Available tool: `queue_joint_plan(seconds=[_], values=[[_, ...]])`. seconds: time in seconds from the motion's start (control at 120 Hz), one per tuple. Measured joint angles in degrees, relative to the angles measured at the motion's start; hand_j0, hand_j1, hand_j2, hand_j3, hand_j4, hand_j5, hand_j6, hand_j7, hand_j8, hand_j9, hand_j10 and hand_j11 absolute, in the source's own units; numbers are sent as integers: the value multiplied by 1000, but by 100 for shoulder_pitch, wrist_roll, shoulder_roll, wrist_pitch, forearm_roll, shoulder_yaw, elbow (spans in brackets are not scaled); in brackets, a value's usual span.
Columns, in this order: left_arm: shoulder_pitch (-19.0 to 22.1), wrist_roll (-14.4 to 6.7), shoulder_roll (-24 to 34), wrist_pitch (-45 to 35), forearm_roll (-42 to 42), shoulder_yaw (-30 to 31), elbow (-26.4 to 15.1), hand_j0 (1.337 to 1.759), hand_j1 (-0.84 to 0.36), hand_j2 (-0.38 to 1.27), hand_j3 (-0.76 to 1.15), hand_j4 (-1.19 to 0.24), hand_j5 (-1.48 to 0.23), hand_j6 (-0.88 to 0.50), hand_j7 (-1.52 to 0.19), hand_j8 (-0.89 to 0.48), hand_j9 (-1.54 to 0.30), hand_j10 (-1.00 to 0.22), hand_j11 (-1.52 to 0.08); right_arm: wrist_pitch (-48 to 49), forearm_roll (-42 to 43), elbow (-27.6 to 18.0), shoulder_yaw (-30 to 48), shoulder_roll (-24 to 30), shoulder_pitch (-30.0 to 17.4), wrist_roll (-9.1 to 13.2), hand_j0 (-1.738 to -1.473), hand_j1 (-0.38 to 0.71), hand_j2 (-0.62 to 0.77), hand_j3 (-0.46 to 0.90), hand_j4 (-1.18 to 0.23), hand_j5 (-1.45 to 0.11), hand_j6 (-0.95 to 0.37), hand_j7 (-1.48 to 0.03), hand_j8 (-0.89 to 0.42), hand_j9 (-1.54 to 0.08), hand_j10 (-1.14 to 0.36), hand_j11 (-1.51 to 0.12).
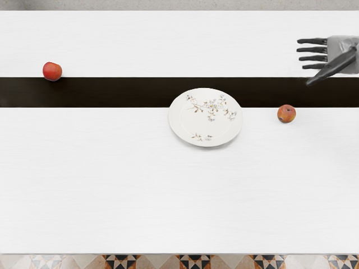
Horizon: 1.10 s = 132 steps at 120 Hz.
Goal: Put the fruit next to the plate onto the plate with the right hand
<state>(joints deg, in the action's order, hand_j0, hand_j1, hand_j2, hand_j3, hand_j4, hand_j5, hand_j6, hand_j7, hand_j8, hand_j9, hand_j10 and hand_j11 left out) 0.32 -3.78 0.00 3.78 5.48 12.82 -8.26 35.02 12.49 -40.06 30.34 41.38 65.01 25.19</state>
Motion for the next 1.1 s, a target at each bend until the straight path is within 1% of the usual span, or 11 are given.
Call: queue_joint_plan(seconds=[0.05, 0.083, 0.208, 0.358, 0.442, 0.517, 0.667, 0.825, 0.908, 1.008, 1.1], values=[[-3, 0, 0, 0, 0, 0, 1, 1658, 55, 49, 0, -245, -318, -245, -318, -245, -318, -245, -318, 0, 442, -39, 45, 33, 37, -3, -1658, -304, -7, 0, -37, -49, -36, -49, -37, -49, -37, -49], [-4, 0, 0, 0, -1, 0, 1, 1658, 55, 49, 0, -245, -318, -245, -318, -245, -318, -245, -318, 0, 753, -178, 66, 83, 53, -11, -1658, -303, -7, 0, -38, -50, -37, -50, -38, -50, -38, -50], [-1, 0, 0, 0, -1, 0, 1, 1658, 55, 49, 0, -245, -318, -245, -318, -245, -318, -245, -318, 0, 1888, -1126, 99, 426, 75, -209, -1658, -301, -8, 0, -42, -53, -41, -53, -41, -53, -41, -53], [2, 0, 0, 0, 0, 0, 0, 1658, 55, 49, 0, -245, -318, -245, -318, -245, -318, -245, -318, 0, 2799, -2289, 45, 753, -87, -404, -1658, -300, -8, 0, -44, -54, -44, -54, -43, -54, -43, -54], [-2, 0, 0, 0, 0, 0, 0, 1658, 55, 49, 0, -245, -318, -245, -318, -245, -318, -245, -318, -31, 3253, -2770, 29, 806, -251, -438, -1658, -299, -8, 0, -45, -55, -46, -55, -45, -55, -44, -55], [-4, 0, 0, 0, -1, 0, 0, 1658, 55, 49, 0, -245, -318, -245, -318, -245, -318, -245, -318, -252, 3520, -3076, 22, 830, -372, -448, -1658, -299, -8, 0, -46, -56, -47, -55, -46, -56, -45, -56], [-5, 0, 0, 0, -1, 0, 0, 1658, 55, 49, 0, -245, -318, -245, -318, -245, -318, -245, -318, -1403, 3734, -3434, -214, 837, -548, -440, -1658, -300, -7, 0, -46, -55, -48, -55, -47, -55, -45, -55], [-5, 0, 0, 0, -2, 0, 0, 1658, 55, 49, 0, -245, -318, -245, -318, -245, -318, -245, -318, -2169, 3725, -3518, -425, 777, -613, -420, -1658, -295, -8, 0, -51, -61, -53, -60, -52, -61, -50, -61], [-3, 0, 0, 0, -2, 0, 0, 1658, 55, 49, 0, -245, -318, -245, -318, -245, -318, -245, -318, -2308, 3711, -3532, -459, 735, -661, -424, -1658, -245, -16, 0, -94, -116, -96, -115, -94, -116, -92, -115], [-5, 0, 0, 0, -2, 0, 0, 1658, 55, 49, 0, -245, -318, -245, -318, -245, -318, -245, -318, -2387, 3750, -3552, -480, 682, -747, -451, -1658, -141, -33, 0, -180, -229, -182, -228, -181, -228, -179, -228], [-2, 0, 0, 0, -3, 0, 1, 1658, 55, 49, 0, -245, -318, -245, -318, -245, -318, -245, -318, -2521, 3845, -3568, -532, 641, -813, -588, -1658, -68, -45, 0, -241, -308, -243, -307, -242, -307, -240, -307]])
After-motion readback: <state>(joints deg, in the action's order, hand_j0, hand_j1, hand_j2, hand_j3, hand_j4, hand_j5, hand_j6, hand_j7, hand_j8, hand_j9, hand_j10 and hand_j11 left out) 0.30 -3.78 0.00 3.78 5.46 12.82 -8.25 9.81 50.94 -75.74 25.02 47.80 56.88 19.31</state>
